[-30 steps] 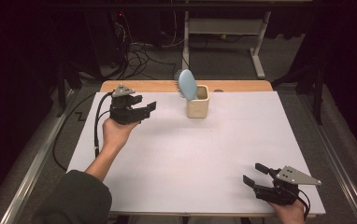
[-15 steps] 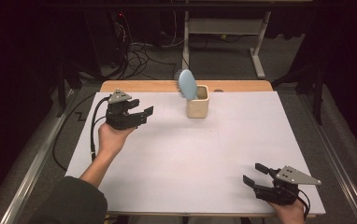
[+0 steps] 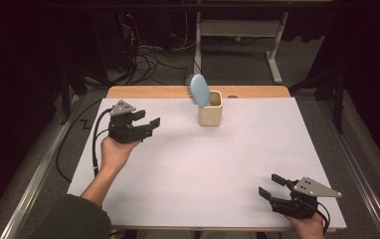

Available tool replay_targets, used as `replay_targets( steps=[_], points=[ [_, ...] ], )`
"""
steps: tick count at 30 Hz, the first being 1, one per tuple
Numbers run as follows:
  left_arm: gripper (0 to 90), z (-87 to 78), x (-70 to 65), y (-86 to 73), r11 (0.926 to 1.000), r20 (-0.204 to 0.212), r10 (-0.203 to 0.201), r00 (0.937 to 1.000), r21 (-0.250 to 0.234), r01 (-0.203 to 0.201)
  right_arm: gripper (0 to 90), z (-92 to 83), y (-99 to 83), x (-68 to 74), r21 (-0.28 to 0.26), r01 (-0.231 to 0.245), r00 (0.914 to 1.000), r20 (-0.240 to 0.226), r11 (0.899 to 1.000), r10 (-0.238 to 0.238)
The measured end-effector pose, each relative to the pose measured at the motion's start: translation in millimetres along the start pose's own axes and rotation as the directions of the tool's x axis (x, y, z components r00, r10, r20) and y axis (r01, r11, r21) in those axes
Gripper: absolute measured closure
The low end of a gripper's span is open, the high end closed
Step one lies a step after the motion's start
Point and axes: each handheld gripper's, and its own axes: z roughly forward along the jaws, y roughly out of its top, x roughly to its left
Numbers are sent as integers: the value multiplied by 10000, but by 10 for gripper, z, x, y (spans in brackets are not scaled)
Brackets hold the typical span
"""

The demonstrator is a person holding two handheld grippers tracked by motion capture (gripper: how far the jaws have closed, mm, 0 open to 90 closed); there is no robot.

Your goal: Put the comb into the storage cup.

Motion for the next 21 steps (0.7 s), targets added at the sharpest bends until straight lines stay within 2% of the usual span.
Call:
replay_targets(
  steps=[21],
  points=[
    [362, -150, 34, -192, 10000, 29, -68, 10000, 45, 68, 311, 2, 1, 1, 7, 32, 10000, 7, 10000, -32]
  ],
)
